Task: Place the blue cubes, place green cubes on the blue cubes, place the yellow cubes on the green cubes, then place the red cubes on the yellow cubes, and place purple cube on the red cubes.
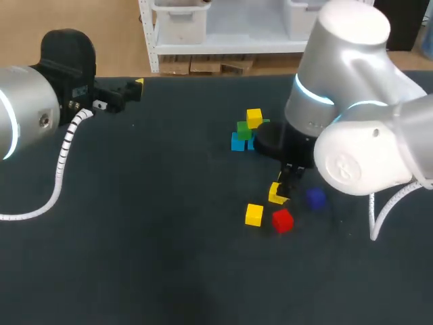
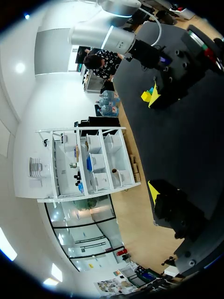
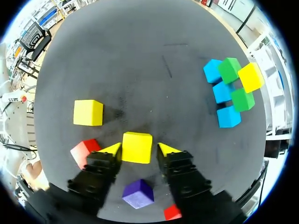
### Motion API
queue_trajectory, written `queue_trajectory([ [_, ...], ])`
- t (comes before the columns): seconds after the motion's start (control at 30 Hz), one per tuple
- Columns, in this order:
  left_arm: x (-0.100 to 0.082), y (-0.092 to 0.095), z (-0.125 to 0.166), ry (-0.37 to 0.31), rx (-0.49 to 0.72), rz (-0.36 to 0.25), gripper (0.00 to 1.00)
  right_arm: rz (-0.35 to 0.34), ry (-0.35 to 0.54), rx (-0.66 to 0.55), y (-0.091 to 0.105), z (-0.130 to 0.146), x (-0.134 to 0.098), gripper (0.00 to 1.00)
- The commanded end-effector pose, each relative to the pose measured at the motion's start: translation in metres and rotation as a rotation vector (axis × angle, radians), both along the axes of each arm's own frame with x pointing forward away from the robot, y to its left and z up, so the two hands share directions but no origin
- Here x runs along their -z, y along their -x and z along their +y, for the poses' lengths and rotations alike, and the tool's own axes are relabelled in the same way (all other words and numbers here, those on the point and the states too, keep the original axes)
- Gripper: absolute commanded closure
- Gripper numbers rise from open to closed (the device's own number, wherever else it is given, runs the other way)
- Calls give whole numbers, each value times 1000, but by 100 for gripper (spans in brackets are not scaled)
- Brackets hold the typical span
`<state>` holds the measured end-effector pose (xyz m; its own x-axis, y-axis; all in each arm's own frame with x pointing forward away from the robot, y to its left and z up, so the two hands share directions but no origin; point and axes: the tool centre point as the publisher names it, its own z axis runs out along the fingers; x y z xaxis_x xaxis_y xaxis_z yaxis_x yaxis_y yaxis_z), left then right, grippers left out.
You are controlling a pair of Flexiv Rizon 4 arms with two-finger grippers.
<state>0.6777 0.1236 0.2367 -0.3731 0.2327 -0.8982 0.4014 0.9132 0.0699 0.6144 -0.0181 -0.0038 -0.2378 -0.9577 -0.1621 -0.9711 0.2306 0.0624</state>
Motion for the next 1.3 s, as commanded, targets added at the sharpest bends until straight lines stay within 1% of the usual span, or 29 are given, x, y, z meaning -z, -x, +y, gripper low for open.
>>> queue_trajectory([
  [0.03,2,0,-1,3,-5,-8,0,-2,2,-4,0,-3,-4,100],
  [0.17,2,0,-1,3,-5,-8,0,-23,-5,-24,-5,-12,-17,100],
  [0.37,2,0,-1,3,-5,-8,0,-47,-54,-46,-25,-27,-40,100],
  [0.4,2,0,-1,3,-5,-8,0,-55,-71,-46,-30,-29,-46,100],
  [0.47,2,0,-1,3,-5,-8,0,-99,-102,-39,-44,-33,-56,100],
  [0.57,2,0,-1,3,-5,-8,0,-146,-114,-66,-60,-35,-67,100],
  [0.7,2,0,-1,3,-5,-8,0,-172,-133,-116,-85,-35,-80,100],
  [0.77,2,0,-1,3,-5,-8,0,-179,-138,-139,-97,-35,-84,100],
  [0.83,2,0,-1,3,-5,-8,0,-216,-117,-160,-108,-33,-87,100],
  [0.97,2,0,-1,3,-5,-8,0,-274,-102,-220,-120,-23,-93,100],
  [1.0,2,0,-1,3,-5,-8,0,-269,-99,-227,-123,-20,-93,100],
  [1.07,2,0,-1,3,-5,-8,0,-282,-75,-237,-129,-15,-90,100],
  [1.3,2,0,-1,3,-5,-8,0,-252,-67,-249,-147,-3,-84,100],
])
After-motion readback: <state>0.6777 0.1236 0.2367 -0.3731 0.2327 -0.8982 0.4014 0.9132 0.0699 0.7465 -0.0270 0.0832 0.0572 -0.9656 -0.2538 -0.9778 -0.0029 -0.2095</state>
